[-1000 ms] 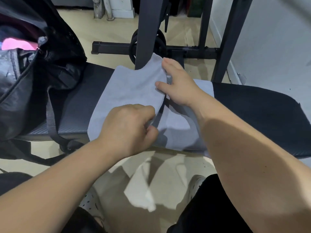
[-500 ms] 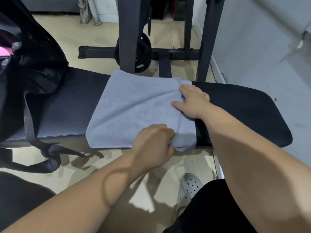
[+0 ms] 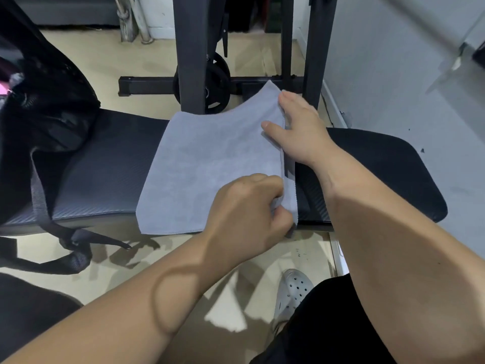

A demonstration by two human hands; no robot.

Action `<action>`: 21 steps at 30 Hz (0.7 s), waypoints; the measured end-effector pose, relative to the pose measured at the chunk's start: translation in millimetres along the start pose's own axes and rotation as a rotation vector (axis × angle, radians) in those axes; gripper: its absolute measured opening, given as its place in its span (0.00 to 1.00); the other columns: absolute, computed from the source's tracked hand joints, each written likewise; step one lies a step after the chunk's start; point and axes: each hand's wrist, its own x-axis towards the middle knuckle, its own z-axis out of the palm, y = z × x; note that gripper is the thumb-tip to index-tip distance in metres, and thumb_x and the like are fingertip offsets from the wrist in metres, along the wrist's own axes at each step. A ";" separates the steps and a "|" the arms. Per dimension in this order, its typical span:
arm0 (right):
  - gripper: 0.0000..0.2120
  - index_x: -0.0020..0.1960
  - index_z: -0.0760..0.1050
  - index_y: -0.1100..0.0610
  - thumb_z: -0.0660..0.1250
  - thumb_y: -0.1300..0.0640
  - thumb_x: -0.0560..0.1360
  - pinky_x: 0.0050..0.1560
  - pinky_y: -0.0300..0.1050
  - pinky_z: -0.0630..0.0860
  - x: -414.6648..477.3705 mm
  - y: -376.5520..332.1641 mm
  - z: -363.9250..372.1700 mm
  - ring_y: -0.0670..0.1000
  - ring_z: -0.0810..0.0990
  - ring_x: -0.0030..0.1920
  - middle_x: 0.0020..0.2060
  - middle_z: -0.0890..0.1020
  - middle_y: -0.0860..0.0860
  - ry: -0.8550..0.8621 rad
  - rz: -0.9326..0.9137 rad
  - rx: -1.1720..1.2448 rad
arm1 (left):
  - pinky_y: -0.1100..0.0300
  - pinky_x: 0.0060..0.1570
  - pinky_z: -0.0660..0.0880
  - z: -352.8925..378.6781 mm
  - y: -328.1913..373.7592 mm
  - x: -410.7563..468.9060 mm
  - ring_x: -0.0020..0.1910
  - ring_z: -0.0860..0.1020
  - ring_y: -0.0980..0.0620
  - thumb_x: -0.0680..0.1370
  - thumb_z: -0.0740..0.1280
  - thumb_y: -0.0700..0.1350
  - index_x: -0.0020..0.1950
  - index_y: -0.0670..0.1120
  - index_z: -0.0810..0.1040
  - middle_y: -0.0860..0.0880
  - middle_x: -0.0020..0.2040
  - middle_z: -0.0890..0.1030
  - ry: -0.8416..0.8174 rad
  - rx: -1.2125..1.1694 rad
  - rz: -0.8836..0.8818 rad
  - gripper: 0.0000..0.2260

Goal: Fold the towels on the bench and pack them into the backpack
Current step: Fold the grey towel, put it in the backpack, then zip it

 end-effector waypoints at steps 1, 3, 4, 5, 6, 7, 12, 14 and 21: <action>0.37 0.75 0.67 0.49 0.60 0.32 0.71 0.73 0.59 0.62 -1.5 2.7 -1.8 0.55 0.63 0.76 0.78 0.64 0.46 -0.012 0.023 -0.017 | 0.57 0.29 0.58 4.1 3.2 1.7 0.30 0.61 0.48 0.66 0.65 0.43 0.33 0.49 0.59 0.53 0.29 0.59 -0.035 0.029 0.000 0.14; 0.33 0.72 0.69 0.49 0.62 0.33 0.72 0.68 0.54 0.64 -5.0 12.1 -2.4 0.56 0.65 0.73 0.75 0.67 0.46 -0.063 0.063 -0.079 | 0.57 0.29 0.58 16.2 5.5 3.6 0.31 0.65 0.48 0.67 0.66 0.44 0.34 0.49 0.61 0.53 0.29 0.62 -0.150 0.117 0.005 0.12; 0.30 0.71 0.69 0.50 0.64 0.35 0.74 0.63 0.51 0.62 -7.6 17.8 -1.3 0.57 0.65 0.72 0.74 0.67 0.46 -0.107 0.090 -0.121 | 0.57 0.30 0.57 24.2 4.2 3.5 0.32 0.67 0.47 0.69 0.65 0.44 0.34 0.49 0.62 0.52 0.30 0.65 -0.228 0.150 0.004 0.12; 0.28 0.71 0.69 0.50 0.65 0.37 0.76 0.59 0.50 0.60 -10.2 23.0 0.2 0.57 0.65 0.72 0.73 0.67 0.46 -0.156 0.119 -0.161 | 0.57 0.30 0.57 31.9 2.2 2.3 0.34 0.69 0.47 0.70 0.65 0.44 0.35 0.49 0.63 0.52 0.32 0.66 -0.310 0.168 -0.002 0.10; 0.27 0.71 0.68 0.49 0.65 0.38 0.76 0.57 0.51 0.60 -13.0 27.2 1.7 0.57 0.65 0.72 0.73 0.67 0.46 -0.206 0.152 -0.197 | 0.57 0.30 0.56 39.6 -1.1 0.3 0.35 0.70 0.47 0.71 0.64 0.44 0.36 0.50 0.64 0.52 0.32 0.66 -0.382 0.174 -0.003 0.08; 0.26 0.71 0.68 0.49 0.65 0.39 0.77 0.57 0.53 0.60 -15.4 30.6 3.3 0.57 0.64 0.71 0.74 0.67 0.46 -0.253 0.186 -0.232 | 0.57 0.30 0.56 45.8 -4.2 -2.4 0.36 0.70 0.47 0.72 0.64 0.45 0.37 0.51 0.65 0.53 0.33 0.66 -0.436 0.173 0.010 0.08; 0.30 0.70 0.68 0.53 0.59 0.34 0.77 0.69 0.63 0.62 -14.9 28.2 16.0 0.60 0.64 0.71 0.72 0.67 0.50 -0.310 0.303 -0.414 | 0.54 0.34 0.69 48.6 -11.7 -11.1 0.36 0.73 0.51 0.76 0.60 0.61 0.39 0.50 0.72 0.53 0.34 0.73 -0.411 0.095 0.020 0.16; 0.34 0.74 0.65 0.52 0.56 0.31 0.77 0.73 0.67 0.56 -13.4 15.0 21.6 0.62 0.60 0.74 0.76 0.64 0.54 -0.258 0.292 -0.461 | 0.52 0.36 0.72 40.2 -20.3 -10.0 0.37 0.75 0.47 0.77 0.59 0.59 0.39 0.48 0.75 0.52 0.35 0.75 -0.223 0.081 -0.004 0.17; 0.38 0.83 0.40 0.46 0.44 0.29 0.79 0.76 0.68 0.35 -27.8 -17.0 62.6 0.56 0.35 0.81 0.82 0.39 0.49 -0.405 0.119 -0.477 | 0.36 0.74 0.53 6.4 -97.3 0.6 0.79 0.54 0.41 0.77 0.51 0.70 0.81 0.52 0.56 0.46 0.81 0.55 -0.415 0.519 -0.412 0.37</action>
